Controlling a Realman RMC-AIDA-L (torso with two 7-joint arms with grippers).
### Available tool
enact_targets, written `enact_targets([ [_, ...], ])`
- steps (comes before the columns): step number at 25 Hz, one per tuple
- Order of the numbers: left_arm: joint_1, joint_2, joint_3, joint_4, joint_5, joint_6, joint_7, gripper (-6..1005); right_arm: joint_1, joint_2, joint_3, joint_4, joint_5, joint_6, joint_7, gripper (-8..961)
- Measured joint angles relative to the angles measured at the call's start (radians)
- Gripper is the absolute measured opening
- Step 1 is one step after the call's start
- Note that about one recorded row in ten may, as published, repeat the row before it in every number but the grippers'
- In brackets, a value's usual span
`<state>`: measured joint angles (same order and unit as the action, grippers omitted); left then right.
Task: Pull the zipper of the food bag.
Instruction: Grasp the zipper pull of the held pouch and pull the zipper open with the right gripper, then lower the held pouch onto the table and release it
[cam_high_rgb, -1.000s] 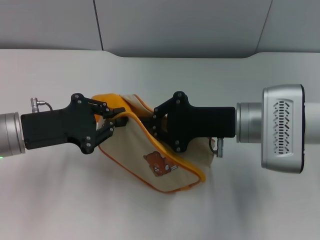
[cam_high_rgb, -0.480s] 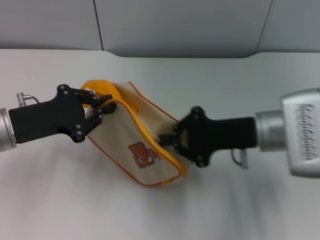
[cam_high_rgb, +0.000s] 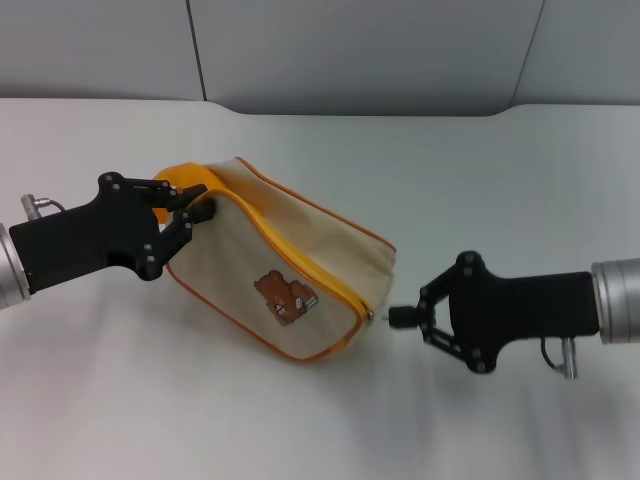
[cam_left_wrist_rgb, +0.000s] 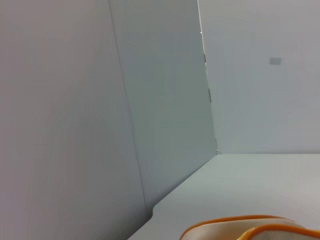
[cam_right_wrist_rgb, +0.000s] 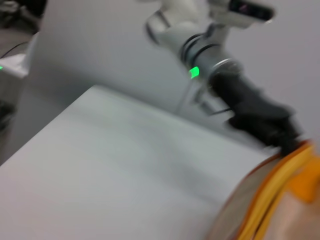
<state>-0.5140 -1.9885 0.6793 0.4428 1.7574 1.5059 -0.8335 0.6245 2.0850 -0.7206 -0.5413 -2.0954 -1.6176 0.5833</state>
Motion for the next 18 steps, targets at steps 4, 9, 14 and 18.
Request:
enact_targets([
  [4, 0.011, -0.005, -0.009, 0.000, -0.001, 0.001, -0.021, 104, -0.024, -0.005, 0.009, 0.012, 0.125, 0.004, 0.105, 0],
  [9, 0.049, -0.044, -0.081, -0.002, -0.001, -0.003, -0.059, 103, -0.025, -0.007, 0.068, 0.020, 0.142, 0.011, 0.217, 23],
  [14, 0.106, -0.081, -0.116, -0.032, 0.000, -0.012, -0.064, 103, -0.024, -0.030, 0.200, 0.105, 0.144, -0.032, 0.249, 131],
  [18, 0.127, -0.078, -0.112, -0.078, 0.005, -0.011, -0.082, 104, -0.029, -0.051, 0.249, 0.158, 0.144, -0.074, 0.250, 285],
])
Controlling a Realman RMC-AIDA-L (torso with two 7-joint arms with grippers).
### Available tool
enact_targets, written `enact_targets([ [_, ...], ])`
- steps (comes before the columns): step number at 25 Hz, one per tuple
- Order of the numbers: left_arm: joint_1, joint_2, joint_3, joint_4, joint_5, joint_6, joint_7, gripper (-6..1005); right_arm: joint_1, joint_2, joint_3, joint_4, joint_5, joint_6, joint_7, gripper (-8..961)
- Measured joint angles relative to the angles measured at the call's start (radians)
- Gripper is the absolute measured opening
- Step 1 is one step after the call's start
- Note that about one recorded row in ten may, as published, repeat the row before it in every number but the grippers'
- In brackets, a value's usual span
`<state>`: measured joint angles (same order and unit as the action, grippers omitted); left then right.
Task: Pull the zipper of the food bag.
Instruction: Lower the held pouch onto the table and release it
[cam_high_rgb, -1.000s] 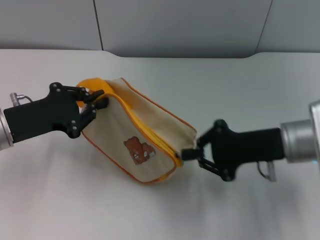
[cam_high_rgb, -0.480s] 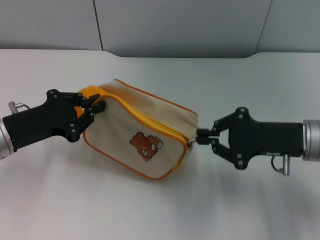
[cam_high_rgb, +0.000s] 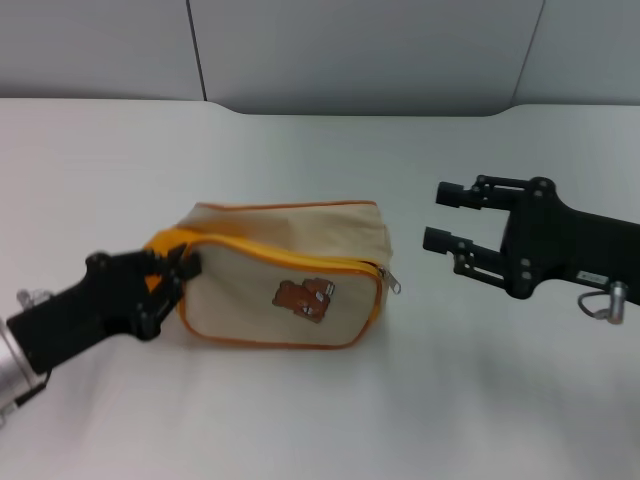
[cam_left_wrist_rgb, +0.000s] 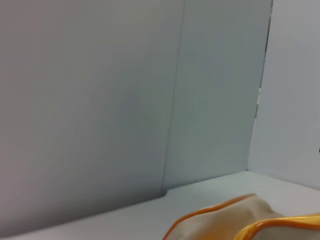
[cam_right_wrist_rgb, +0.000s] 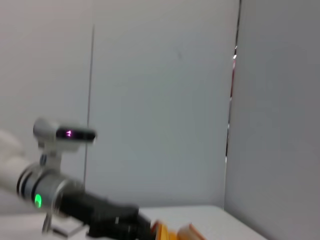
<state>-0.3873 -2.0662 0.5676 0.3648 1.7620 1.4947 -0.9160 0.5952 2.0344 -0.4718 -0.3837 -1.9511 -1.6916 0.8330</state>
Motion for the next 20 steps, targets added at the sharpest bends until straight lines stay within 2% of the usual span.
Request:
enact_targets([
  [3, 0.030, 0.000, 0.002, -0.023, 0.002, 0.006, -0.010, 104, -0.016, -0.004, 0.012, 0.013, 0.001, -0.021, 0.007, 470],
  [9, 0.061, -0.003, -0.004, -0.062, -0.004, 0.011, -0.010, 104, -0.032, 0.001, 0.007, 0.015, 0.001, -0.022, 0.020, 694],
  [10, 0.058, 0.000, -0.012, -0.063, -0.004, 0.022, -0.016, 104, -0.035, 0.002, 0.007, 0.015, 0.001, -0.022, 0.020, 703],
  [14, 0.050, 0.010, -0.046, -0.051, -0.007, 0.094, -0.032, 214, -0.039, 0.003, 0.007, 0.024, 0.001, -0.041, 0.025, 742],
  [15, 0.046, 0.025, -0.067, -0.044, -0.007, 0.181, -0.046, 242, -0.040, 0.003, 0.006, 0.026, 0.001, -0.054, 0.030, 751],
  [18, 0.037, 0.046, -0.064, -0.040, 0.002, 0.271, -0.054, 482, -0.040, 0.001, -0.009, 0.028, -0.013, -0.102, 0.057, 780],
  [20, 0.013, 0.076, -0.020, -0.035, 0.035, 0.370, -0.061, 530, -0.044, -0.002, -0.030, 0.028, -0.026, -0.140, 0.076, 799],
])
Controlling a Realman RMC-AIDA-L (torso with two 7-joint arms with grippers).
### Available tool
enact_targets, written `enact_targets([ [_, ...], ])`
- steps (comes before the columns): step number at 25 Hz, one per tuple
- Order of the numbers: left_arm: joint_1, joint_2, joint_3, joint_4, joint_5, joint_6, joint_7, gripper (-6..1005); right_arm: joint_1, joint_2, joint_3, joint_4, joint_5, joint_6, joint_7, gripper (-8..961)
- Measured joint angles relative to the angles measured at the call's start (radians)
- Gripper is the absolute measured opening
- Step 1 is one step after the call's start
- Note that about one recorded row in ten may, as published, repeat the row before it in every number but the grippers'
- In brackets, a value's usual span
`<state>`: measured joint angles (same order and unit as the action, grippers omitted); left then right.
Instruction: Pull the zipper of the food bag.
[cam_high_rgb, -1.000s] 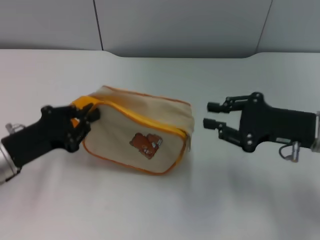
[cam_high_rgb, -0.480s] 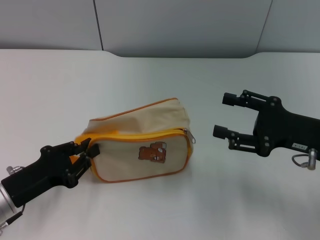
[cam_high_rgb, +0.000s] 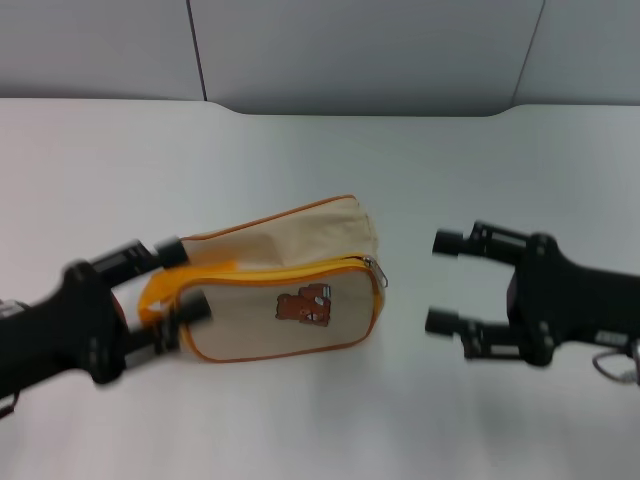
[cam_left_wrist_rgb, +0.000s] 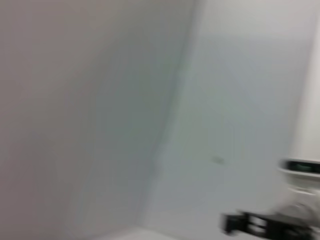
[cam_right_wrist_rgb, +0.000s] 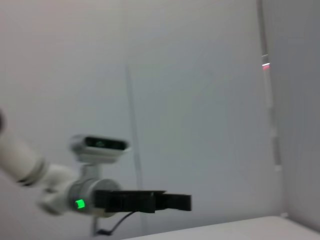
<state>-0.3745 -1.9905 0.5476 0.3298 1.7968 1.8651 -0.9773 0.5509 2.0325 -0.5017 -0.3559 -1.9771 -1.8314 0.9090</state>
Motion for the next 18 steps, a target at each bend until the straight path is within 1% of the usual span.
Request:
enact_targets([
  [1, -0.020, 0.021, 0.063, 0.014, 0.034, 0.038, -0.020, 554, -0.010, -0.003, -0.035, -0.003, -0.009, -0.033, 0.015, 808],
  [2, -0.020, 0.021, 0.063, 0.014, 0.034, 0.038, -0.020, 578, -0.010, -0.003, -0.035, -0.003, -0.009, -0.033, 0.015, 808],
  [4, -0.040, 0.030, 0.124, 0.039, 0.082, 0.045, -0.051, 627, -0.019, -0.004, -0.089, -0.005, -0.013, -0.043, 0.023, 808],
  [5, -0.043, 0.030, 0.136, 0.046, 0.096, 0.044, -0.056, 651, -0.022, -0.004, -0.111, -0.003, -0.015, -0.043, 0.026, 808],
  [6, -0.048, 0.024, 0.150, 0.064, 0.138, 0.031, -0.059, 675, -0.025, 0.002, -0.145, 0.000, -0.028, -0.030, 0.027, 808],
  [7, -0.048, 0.024, 0.150, 0.064, 0.138, 0.031, -0.059, 699, -0.025, 0.002, -0.145, 0.000, -0.028, -0.030, 0.027, 808],
  [10, -0.050, 0.017, 0.152, 0.071, 0.169, 0.024, -0.053, 760, -0.038, 0.021, -0.162, 0.000, -0.050, -0.001, 0.025, 808],
  [13, -0.051, 0.017, 0.153, 0.072, 0.175, 0.024, -0.051, 815, -0.046, 0.027, -0.162, -0.002, -0.059, 0.012, 0.024, 808],
  [14, -0.049, 0.020, 0.155, 0.083, 0.177, 0.027, -0.048, 815, -0.046, 0.027, -0.162, -0.001, -0.059, 0.013, 0.023, 808],
  [18, -0.042, 0.019, 0.157, 0.099, 0.180, 0.028, -0.043, 815, -0.046, 0.025, -0.160, 0.001, -0.060, 0.014, 0.022, 808],
])
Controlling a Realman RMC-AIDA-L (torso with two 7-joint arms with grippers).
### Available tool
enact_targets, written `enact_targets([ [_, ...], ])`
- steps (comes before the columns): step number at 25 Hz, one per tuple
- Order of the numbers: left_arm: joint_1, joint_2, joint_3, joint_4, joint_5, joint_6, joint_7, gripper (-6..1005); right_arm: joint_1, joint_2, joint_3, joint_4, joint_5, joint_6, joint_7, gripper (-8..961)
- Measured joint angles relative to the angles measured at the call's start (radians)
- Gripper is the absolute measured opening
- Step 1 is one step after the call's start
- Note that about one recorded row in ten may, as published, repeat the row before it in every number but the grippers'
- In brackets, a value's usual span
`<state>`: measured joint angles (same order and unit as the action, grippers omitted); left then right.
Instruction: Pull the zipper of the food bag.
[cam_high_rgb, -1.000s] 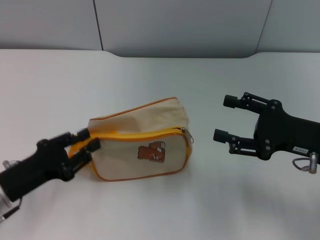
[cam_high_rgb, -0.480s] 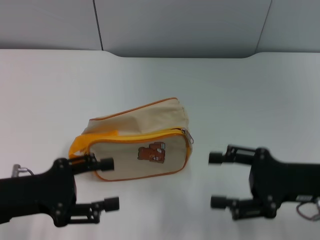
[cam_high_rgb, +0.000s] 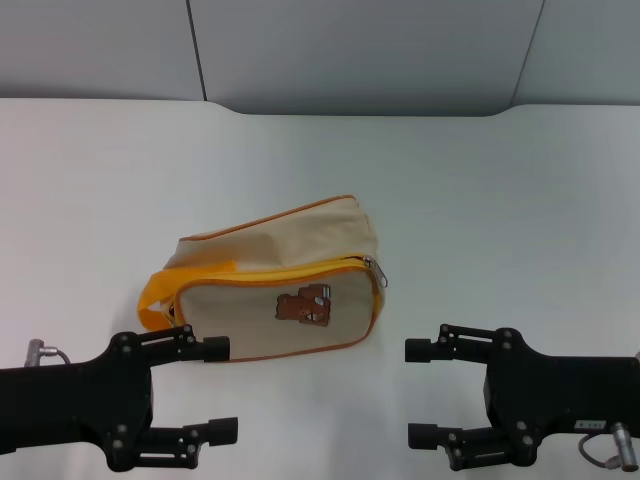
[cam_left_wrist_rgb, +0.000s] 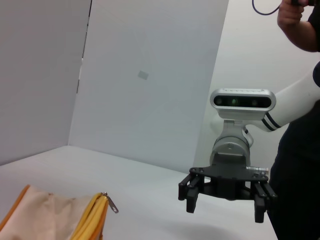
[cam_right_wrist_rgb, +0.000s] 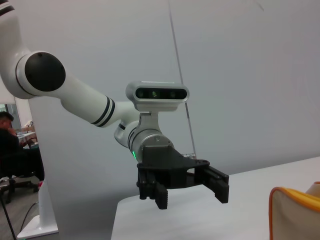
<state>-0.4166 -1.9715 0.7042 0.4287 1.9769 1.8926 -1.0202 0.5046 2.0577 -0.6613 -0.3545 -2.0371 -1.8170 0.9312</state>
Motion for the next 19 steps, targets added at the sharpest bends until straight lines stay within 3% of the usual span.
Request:
enact_targets([
  [19, -0.009, -0.006, 0.001, 0.000, 0.039, -0.003, 0.013, 815, 0.002, 0.004, -0.004, -0.001, 0.000, 0.004, -0.003, 808],
])
